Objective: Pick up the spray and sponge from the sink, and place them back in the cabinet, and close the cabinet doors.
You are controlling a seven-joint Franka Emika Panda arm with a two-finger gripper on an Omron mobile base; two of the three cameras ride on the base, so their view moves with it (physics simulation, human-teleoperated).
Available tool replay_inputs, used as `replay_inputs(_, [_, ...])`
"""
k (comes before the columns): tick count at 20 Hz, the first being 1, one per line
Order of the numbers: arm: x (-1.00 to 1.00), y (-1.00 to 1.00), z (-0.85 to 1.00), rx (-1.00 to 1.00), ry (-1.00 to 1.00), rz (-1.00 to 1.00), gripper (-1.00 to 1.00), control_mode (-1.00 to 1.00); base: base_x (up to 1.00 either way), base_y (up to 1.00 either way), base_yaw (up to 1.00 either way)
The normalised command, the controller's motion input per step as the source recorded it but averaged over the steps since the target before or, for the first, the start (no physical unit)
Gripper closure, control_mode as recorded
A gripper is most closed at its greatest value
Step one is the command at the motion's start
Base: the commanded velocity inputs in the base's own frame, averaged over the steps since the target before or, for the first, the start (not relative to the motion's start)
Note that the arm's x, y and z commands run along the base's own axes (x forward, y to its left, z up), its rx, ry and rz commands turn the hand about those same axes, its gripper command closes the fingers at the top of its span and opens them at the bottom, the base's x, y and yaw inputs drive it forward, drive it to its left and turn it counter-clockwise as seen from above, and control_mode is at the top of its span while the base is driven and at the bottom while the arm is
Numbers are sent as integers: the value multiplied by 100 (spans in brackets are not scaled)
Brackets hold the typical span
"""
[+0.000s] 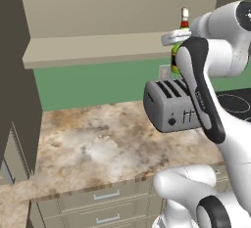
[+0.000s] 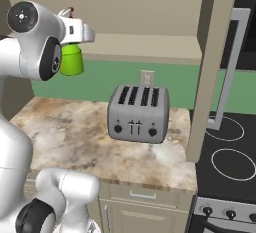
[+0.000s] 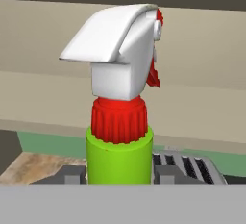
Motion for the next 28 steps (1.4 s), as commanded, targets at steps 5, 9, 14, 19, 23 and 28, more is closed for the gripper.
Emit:
replay_inputs(5, [31, 0, 14, 0, 0, 0, 100, -100, 0, 0, 0])
replay_inputs(9, [38, 0, 3, 0, 0, 0, 100, -100, 0, 0, 0])
replay_inputs(14, [41, 0, 0, 0, 0, 0, 100, -100, 0, 0, 0])
replay_inputs(19, [41, 0, 0, 0, 0, 0, 100, -100, 0, 0, 0])
replay_inputs(23, [49, 0, 0, 0, 0, 1, 100, -100, 0, 0, 0])
replay_inputs(28, [46, -4, 0, 0, 0, 9, 100, -100, 0, 0, 0])
